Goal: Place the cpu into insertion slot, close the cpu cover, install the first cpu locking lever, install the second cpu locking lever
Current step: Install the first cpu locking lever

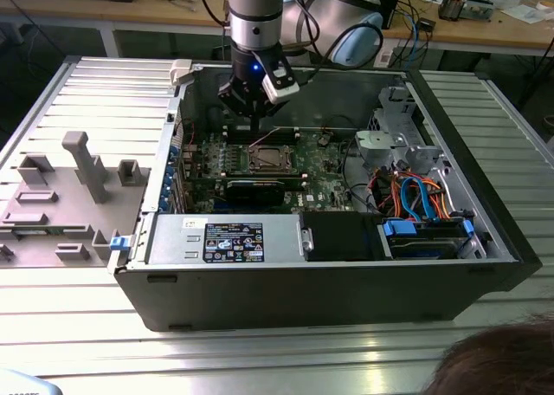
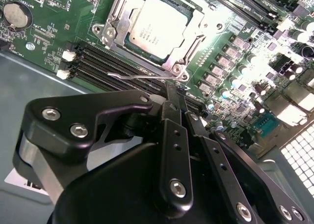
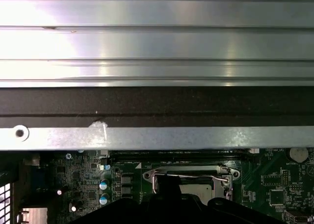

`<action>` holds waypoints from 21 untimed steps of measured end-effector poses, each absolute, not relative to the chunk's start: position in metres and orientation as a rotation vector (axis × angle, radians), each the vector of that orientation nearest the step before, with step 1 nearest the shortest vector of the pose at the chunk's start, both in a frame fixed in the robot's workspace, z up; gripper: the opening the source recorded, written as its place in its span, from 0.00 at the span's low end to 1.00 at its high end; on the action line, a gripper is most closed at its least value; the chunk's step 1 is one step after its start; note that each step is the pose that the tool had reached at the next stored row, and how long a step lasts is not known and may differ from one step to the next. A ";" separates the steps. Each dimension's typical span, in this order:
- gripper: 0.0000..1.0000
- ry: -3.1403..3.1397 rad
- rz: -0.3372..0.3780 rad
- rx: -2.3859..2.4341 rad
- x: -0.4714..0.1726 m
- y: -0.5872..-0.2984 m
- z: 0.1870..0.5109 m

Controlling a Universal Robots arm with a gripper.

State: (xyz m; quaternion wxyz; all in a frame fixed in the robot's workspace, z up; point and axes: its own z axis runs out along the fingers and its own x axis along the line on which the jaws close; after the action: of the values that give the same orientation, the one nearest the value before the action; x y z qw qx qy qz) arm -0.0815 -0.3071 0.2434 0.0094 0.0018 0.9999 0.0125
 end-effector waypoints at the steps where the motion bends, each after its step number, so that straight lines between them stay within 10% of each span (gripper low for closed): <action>1: 0.11 3.123 0.039 0.006 -0.081 -0.307 0.243; 21: 0.11 3.122 0.039 0.006 -0.078 -0.307 0.238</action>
State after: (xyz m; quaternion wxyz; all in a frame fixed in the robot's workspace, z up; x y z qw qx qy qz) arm -0.0784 -0.3070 0.2385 0.0094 0.0019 0.9999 0.0125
